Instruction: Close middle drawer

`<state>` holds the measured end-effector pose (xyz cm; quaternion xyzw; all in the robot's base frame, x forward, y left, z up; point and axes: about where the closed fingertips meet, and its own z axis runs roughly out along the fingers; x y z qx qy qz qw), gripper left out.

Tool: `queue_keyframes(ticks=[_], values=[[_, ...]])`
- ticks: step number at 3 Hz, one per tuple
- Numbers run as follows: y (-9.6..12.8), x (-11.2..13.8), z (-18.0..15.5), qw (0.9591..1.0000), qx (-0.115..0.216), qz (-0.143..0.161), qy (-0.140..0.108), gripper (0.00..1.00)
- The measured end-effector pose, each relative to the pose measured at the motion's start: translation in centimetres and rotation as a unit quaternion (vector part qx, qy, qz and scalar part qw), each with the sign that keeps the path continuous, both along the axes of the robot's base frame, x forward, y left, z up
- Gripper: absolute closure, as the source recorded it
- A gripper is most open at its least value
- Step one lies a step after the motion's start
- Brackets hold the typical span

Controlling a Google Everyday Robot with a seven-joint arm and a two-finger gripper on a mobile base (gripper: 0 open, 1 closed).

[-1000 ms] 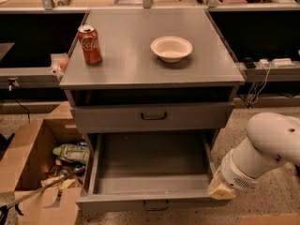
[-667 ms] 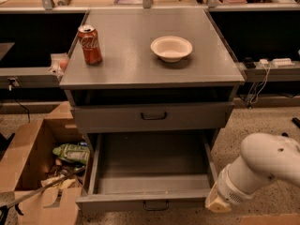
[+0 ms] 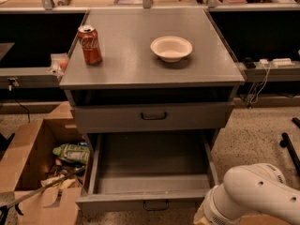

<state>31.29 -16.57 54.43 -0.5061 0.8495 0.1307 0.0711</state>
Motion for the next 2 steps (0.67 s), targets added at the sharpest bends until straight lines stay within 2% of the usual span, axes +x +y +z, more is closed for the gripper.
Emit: queue_keyframes(ticks=[1,2], values=[[0.1,0.0,-0.3,0.9999,-0.008,-0.002,-0.006,1.0],[1.4,-1.0,0.0,0.9996,-0.013,-0.012,-0.024,1.0]])
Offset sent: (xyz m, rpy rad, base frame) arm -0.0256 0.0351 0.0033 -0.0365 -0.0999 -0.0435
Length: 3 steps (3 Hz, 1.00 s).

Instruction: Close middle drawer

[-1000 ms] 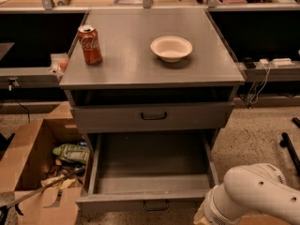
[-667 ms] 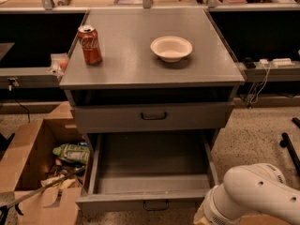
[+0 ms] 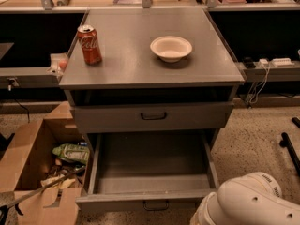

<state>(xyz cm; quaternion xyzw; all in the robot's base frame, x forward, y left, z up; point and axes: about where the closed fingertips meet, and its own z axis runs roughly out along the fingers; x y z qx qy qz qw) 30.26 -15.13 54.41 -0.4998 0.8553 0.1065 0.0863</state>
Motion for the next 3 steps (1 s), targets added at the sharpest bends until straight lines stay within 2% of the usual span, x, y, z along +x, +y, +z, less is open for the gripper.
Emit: queue_keyframes(ticks=[1,2,3], values=[[3.4,-2.5,2.3,1.0,-0.007,0.001,-0.007,1.0],[7.3,-4.2,6.1,0.9999,-0.009,0.005,-0.013,1.0],[14.0,-6.8,12.9,0.9998,-0.012,0.003,-0.017,1.0]])
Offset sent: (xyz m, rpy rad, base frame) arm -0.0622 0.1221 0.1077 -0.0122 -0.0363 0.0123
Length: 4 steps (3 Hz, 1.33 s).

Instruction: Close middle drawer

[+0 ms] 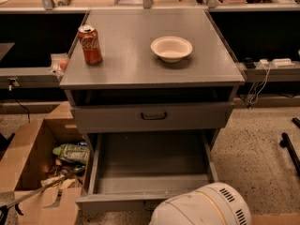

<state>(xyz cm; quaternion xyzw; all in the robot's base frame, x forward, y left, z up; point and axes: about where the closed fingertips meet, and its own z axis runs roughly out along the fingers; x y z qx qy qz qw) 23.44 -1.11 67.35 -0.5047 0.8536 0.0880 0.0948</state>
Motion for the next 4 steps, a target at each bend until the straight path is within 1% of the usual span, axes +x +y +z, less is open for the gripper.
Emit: queue_keyframes(ticks=[1,2,3,4], values=[[0.0,0.0,0.0,1.0,0.0,0.001,0.0,1.0],[-0.4,0.4,-0.6,1.0,-0.004,-0.007,-0.004,1.0],[-1.7,2.0,-2.0,0.9998,0.003,-0.019,-0.01,1.0],[-2.4,3.2,-3.0,0.9993,0.004,-0.037,-0.006,1.0]])
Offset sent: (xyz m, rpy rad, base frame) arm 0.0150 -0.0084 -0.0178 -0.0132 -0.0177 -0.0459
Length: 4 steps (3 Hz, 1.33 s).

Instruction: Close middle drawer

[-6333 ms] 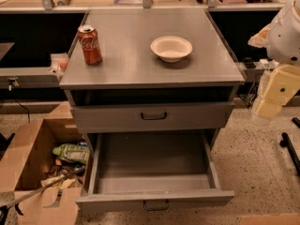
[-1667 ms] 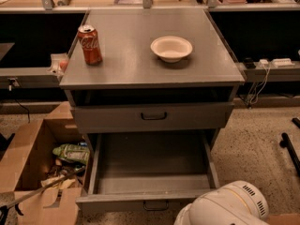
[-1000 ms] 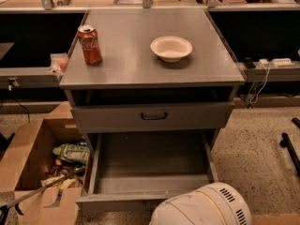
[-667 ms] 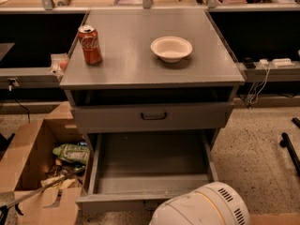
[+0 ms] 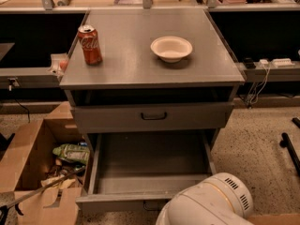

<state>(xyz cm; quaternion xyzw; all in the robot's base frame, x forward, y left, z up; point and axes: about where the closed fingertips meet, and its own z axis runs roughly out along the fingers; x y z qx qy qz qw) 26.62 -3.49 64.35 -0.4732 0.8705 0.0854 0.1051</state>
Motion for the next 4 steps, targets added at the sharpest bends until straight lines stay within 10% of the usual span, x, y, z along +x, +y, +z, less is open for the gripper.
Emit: queue_keyframes(ticks=[3,4], values=[[2.8,0.6,-1.1,0.998,0.022,-0.047,0.035,1.0],[2.8,0.6,-1.1,0.998,0.022,-0.047,0.035,0.73]])
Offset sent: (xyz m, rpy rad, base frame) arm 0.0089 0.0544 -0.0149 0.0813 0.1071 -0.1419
